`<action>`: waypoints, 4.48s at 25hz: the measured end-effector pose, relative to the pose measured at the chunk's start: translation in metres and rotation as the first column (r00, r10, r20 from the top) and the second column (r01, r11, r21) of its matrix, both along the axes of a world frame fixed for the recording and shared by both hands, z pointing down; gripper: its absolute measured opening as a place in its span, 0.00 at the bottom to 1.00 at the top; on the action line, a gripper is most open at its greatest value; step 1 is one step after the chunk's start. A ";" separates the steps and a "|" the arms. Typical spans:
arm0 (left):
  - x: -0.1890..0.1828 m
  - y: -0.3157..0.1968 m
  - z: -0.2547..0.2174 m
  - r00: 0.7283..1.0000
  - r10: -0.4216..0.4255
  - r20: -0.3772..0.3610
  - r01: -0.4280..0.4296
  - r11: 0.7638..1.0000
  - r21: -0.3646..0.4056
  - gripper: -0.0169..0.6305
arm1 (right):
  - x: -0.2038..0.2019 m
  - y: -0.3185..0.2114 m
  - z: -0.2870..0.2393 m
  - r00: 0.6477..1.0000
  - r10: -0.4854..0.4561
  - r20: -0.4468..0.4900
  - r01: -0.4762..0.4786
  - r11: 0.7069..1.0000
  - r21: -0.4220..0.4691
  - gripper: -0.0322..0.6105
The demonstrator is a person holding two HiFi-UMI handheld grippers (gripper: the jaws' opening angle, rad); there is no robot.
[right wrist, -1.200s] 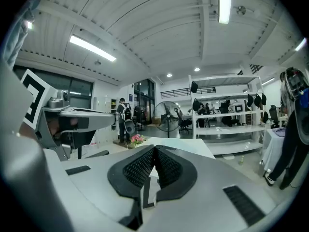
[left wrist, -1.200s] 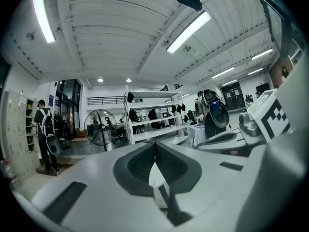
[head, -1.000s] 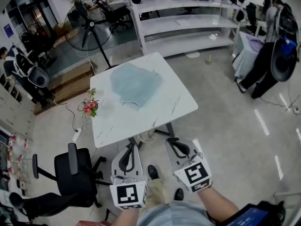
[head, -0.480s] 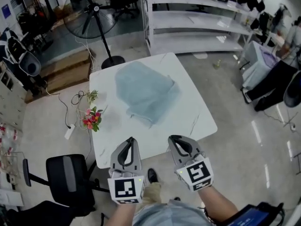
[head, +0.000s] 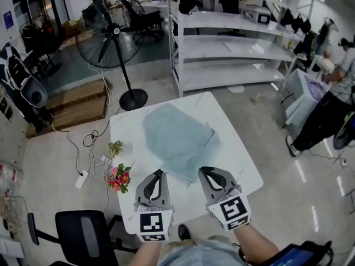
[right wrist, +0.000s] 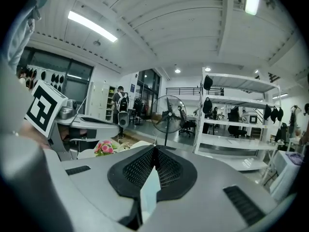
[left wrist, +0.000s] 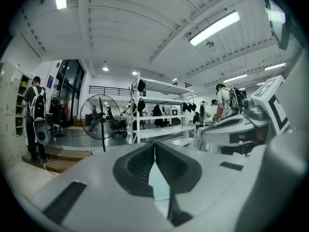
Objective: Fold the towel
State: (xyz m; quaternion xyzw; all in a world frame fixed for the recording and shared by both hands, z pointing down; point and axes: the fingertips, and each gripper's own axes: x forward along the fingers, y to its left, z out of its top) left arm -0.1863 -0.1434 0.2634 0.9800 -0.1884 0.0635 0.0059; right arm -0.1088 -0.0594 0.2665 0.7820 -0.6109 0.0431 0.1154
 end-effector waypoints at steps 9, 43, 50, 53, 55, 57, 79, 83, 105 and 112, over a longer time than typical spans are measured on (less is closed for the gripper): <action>0.033 -0.027 0.014 0.999 0.003 0.039 -0.003 1.000 -0.006 0.04 | 0.040 -0.012 -0.002 1.000 0.030 0.006 -0.030 1.000 0.004 0.07; 0.066 -0.065 0.233 0.887 -0.014 0.462 0.189 0.923 -0.334 0.04 | 0.118 -0.015 0.115 0.990 -0.041 0.135 0.068 0.977 -0.204 0.07; 0.071 -0.070 0.260 0.863 0.023 0.504 0.208 0.894 -0.397 0.43 | 0.123 0.000 0.104 0.993 -0.024 0.112 0.046 0.980 -0.196 0.07; 0.077 -0.070 0.260 0.857 0.036 0.513 0.192 0.903 -0.384 0.34 | 0.126 0.004 0.109 0.993 -0.014 0.117 0.037 0.979 -0.201 0.07; 0.078 -0.069 0.260 0.849 0.037 0.527 0.188 0.912 -0.366 0.20 | 0.128 0.006 0.111 0.993 -0.013 0.117 0.036 0.978 -0.203 0.07; 0.076 -0.070 0.253 0.847 0.013 0.531 0.197 0.921 -0.337 0.12 | 0.129 0.006 0.110 0.993 -0.011 0.118 0.035 0.979 -0.203 0.07; 0.172 0.213 0.113 0.778 0.549 0.305 -0.507 0.836 -0.209 0.10 | 0.199 0.112 0.061 0.981 0.196 0.002 -0.193 0.968 -0.161 0.07; 0.169 0.261 0.160 0.688 0.628 0.364 -0.572 0.778 -0.259 0.10 | 0.204 0.140 0.084 0.975 0.223 -0.004 -0.219 0.951 -0.218 0.07; 0.062 0.189 0.153 0.839 0.491 0.235 -0.392 0.844 -0.365 0.38 | 0.066 -0.019 0.162 0.959 -0.231 0.166 0.279 0.881 -0.382 0.24; 0.023 0.130 0.166 0.901 0.347 0.259 -0.233 0.892 -0.387 0.38 | 0.048 -0.043 0.216 0.973 -0.146 0.182 0.214 0.864 -0.455 0.36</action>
